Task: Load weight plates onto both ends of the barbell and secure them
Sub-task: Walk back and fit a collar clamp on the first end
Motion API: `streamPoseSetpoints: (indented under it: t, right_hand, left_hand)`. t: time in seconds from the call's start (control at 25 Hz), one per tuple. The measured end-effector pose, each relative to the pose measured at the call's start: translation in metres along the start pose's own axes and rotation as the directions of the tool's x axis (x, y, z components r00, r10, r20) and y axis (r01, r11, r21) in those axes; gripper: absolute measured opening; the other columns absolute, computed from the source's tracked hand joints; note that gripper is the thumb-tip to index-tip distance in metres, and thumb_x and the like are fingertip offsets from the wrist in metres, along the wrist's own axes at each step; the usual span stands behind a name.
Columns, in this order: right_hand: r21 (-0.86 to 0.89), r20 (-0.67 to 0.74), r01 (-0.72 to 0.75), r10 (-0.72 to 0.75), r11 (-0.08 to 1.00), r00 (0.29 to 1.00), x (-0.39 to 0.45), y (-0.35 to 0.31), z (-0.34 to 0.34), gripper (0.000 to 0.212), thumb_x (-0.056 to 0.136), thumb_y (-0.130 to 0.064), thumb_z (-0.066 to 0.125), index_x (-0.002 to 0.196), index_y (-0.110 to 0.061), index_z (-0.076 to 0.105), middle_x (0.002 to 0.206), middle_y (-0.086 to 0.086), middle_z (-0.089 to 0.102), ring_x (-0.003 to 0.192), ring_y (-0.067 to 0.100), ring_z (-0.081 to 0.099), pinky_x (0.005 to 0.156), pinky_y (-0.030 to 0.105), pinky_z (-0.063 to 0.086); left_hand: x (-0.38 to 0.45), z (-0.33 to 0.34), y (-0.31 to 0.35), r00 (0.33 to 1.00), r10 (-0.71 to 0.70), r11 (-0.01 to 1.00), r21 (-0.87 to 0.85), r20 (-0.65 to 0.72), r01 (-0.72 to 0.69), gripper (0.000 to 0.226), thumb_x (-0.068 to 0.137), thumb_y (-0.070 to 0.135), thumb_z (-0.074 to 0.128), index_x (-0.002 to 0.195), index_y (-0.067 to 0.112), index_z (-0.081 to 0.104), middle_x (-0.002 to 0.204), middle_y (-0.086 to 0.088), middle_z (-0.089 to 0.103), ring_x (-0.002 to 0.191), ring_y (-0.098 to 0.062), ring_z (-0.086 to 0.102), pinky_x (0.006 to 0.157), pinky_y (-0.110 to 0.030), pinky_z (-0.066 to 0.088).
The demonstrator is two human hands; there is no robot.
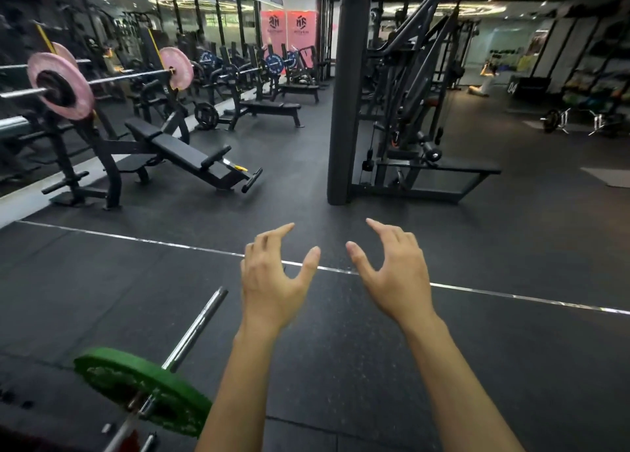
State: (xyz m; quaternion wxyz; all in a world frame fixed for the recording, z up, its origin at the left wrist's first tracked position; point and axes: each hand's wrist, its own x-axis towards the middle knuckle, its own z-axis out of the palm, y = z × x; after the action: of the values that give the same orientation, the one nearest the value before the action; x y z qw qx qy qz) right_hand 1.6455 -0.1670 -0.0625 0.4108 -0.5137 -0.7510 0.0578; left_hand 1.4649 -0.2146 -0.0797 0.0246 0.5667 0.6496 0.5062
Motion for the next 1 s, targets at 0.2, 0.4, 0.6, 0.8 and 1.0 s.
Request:
streamPoseSetpoints:
  t: [0.2,0.4,0.6,0.8,1.0]
  right_hand:
    - [0.076,0.049,0.016,-0.019,0.997,0.999,0.094,0.028,0.092,0.055,0.092,-0.051,0.056,0.136,-0.018,0.053,0.129,-0.005,0.059,0.117,0.017,0.048,0.098,0.039,0.042]
    - [0.189,0.071,0.053,-0.067,0.981,0.995,0.216,0.062,0.194,0.055,0.092,-0.053,0.055,0.135,-0.019,0.053,0.128,-0.006,0.059,0.116,0.016,0.048,0.097,0.039,0.043]
    - [0.287,0.145,0.126,-0.173,0.950,0.974,0.335,0.058,0.288,0.054,0.092,-0.052,0.057,0.133,-0.018,0.056,0.127,-0.004,0.061,0.115,0.019,0.051,0.096,0.039,0.043]
    - [0.337,0.193,0.192,-0.267,0.922,0.944,0.426,0.046,0.386,0.053,0.091,-0.052,0.058,0.132,-0.019,0.057,0.126,-0.006,0.061,0.112,0.018,0.052,0.091,0.037,0.042]
    - [0.263,0.186,0.228,-0.281,0.937,0.941,0.516,0.052,0.480,0.051,0.091,-0.051,0.058,0.132,-0.020,0.057,0.125,-0.006,0.061,0.112,0.019,0.051,0.089,0.035,0.038]
  left_hand:
    - [0.087,0.049,-0.065,0.998,-0.038,0.998,0.056,-0.040,0.041,0.066,0.082,0.068,0.048,0.132,0.026,0.055,0.127,0.010,0.055,0.115,-0.012,0.047,0.103,-0.044,0.040]
    - [0.201,0.104,-0.121,0.993,-0.077,0.974,0.208,-0.088,0.094,0.064,0.085,0.066,0.051,0.135,0.026,0.053,0.130,0.008,0.053,0.120,-0.015,0.046,0.103,-0.036,0.035]
    - [0.318,0.118,-0.172,0.963,-0.112,0.901,0.383,-0.246,0.203,0.060,0.088,0.063,0.055,0.135,0.025,0.054,0.130,0.005,0.054,0.119,-0.018,0.047,0.097,-0.034,0.033]
    - [0.400,0.135,-0.247,0.926,-0.184,0.838,0.440,-0.329,0.323,0.060,0.086,0.063,0.053,0.134,0.026,0.054,0.127,0.005,0.054,0.117,-0.019,0.047,0.096,-0.036,0.035]
    - [0.504,0.167,-0.329,0.928,-0.185,0.845,0.431,-0.322,0.318,0.063,0.087,0.064,0.049,0.136,0.026,0.053,0.126,0.006,0.053,0.117,-0.017,0.046,0.097,-0.036,0.035]
